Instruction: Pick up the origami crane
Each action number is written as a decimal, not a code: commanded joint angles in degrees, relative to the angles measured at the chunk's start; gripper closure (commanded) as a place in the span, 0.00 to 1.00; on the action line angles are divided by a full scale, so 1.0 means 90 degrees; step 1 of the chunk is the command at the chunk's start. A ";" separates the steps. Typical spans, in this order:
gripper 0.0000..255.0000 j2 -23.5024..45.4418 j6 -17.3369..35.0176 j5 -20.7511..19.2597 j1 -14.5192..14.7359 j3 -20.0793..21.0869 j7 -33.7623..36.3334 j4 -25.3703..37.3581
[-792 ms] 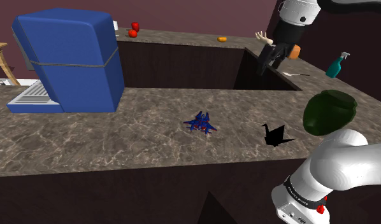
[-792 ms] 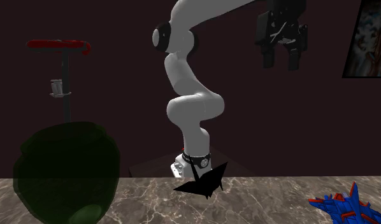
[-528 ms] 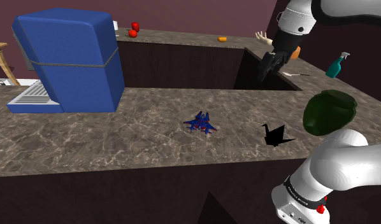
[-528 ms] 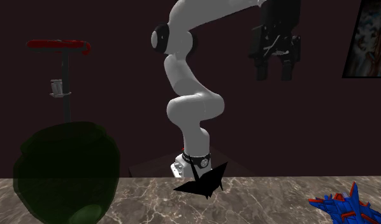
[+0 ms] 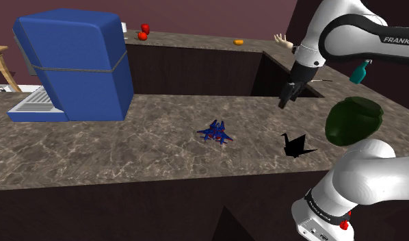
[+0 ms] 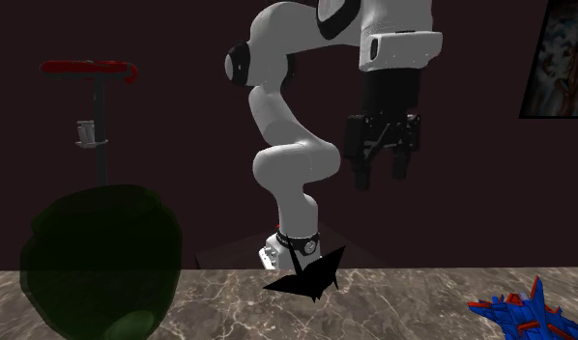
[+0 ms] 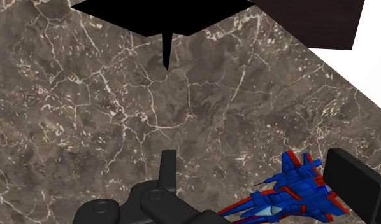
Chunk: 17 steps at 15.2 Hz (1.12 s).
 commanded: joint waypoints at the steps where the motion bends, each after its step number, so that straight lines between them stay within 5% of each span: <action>1: 0.00 -0.0009 0.0166 -0.0107 -0.0033 -0.0211 -0.0259 -0.0299; 10: 0.00 0.0521 0.1298 -0.0811 -0.0355 -0.1317 -0.1466 -0.1471; 17: 0.00 0.0837 0.2050 -0.0943 -0.0391 -0.1468 -0.1463 -0.1912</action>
